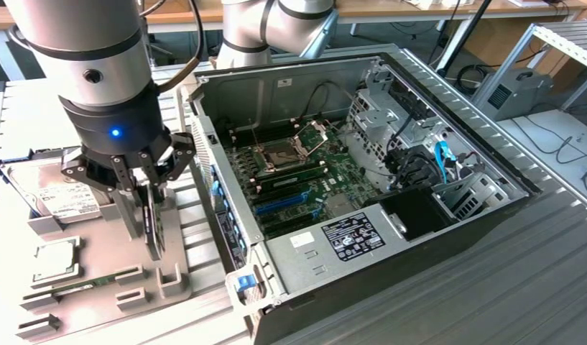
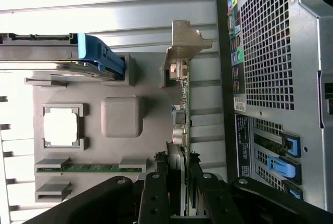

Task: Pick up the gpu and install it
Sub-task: 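Pick up the gpu and move the gpu toward the slot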

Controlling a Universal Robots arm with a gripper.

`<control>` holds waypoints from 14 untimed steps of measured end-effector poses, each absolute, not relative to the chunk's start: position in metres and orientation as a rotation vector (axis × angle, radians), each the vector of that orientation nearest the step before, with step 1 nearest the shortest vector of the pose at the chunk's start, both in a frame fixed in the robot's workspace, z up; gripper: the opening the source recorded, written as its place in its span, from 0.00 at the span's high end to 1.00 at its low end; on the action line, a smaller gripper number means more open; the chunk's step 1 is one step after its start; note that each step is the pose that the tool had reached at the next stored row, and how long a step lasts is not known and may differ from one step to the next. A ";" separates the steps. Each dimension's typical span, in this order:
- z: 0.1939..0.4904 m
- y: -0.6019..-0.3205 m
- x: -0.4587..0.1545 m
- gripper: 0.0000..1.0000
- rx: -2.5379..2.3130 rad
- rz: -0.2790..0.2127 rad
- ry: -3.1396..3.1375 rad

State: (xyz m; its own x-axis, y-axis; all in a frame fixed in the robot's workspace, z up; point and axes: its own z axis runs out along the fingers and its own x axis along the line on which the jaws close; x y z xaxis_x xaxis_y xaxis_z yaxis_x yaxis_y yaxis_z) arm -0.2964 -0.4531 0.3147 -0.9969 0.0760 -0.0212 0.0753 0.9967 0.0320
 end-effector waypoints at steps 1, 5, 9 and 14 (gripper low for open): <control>0.315 -0.453 -0.296 0.74 0.118 0.049 3.117; 0.316 -0.453 -0.296 0.74 0.118 0.049 3.117; 0.318 -0.453 -0.296 0.74 0.118 0.048 3.117; 0.320 -0.453 -0.296 0.74 0.118 0.049 3.117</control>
